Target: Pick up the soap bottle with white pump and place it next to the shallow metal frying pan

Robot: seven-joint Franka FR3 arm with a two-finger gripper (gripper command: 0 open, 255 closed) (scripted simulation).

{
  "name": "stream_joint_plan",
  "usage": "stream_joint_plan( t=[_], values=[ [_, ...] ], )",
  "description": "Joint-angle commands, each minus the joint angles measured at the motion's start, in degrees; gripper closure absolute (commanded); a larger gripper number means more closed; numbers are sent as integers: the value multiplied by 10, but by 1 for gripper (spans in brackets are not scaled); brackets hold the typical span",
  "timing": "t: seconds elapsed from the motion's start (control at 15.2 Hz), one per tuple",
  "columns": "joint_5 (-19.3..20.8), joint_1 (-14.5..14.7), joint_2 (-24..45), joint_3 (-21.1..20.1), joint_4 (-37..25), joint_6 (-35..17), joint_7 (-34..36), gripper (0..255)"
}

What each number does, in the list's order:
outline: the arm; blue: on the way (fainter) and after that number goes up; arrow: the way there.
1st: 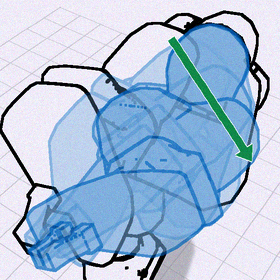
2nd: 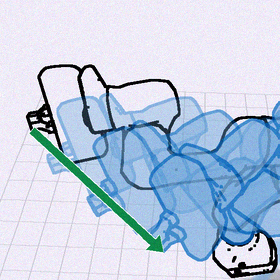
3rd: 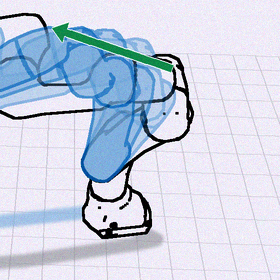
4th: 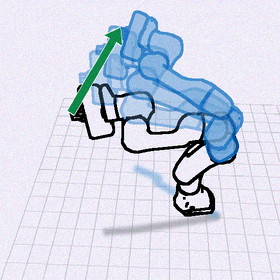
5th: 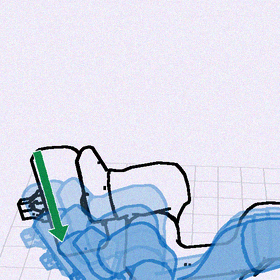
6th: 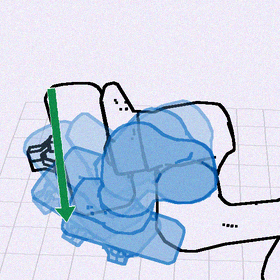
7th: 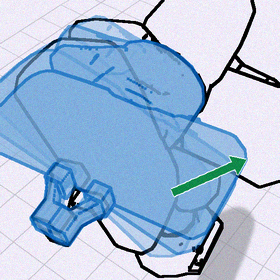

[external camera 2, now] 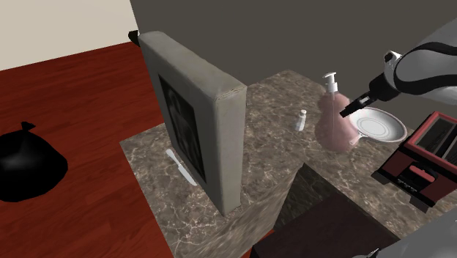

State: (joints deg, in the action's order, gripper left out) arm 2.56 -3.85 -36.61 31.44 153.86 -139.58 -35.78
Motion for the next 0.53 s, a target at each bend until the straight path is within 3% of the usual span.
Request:
stream_joint_plan(
  t=[0.0,0.46],
  values=[
    [-1,3,8,8,9,-18,-7,255],
    [-12,20,42,36,40,-83,-30,255]
  ],
)
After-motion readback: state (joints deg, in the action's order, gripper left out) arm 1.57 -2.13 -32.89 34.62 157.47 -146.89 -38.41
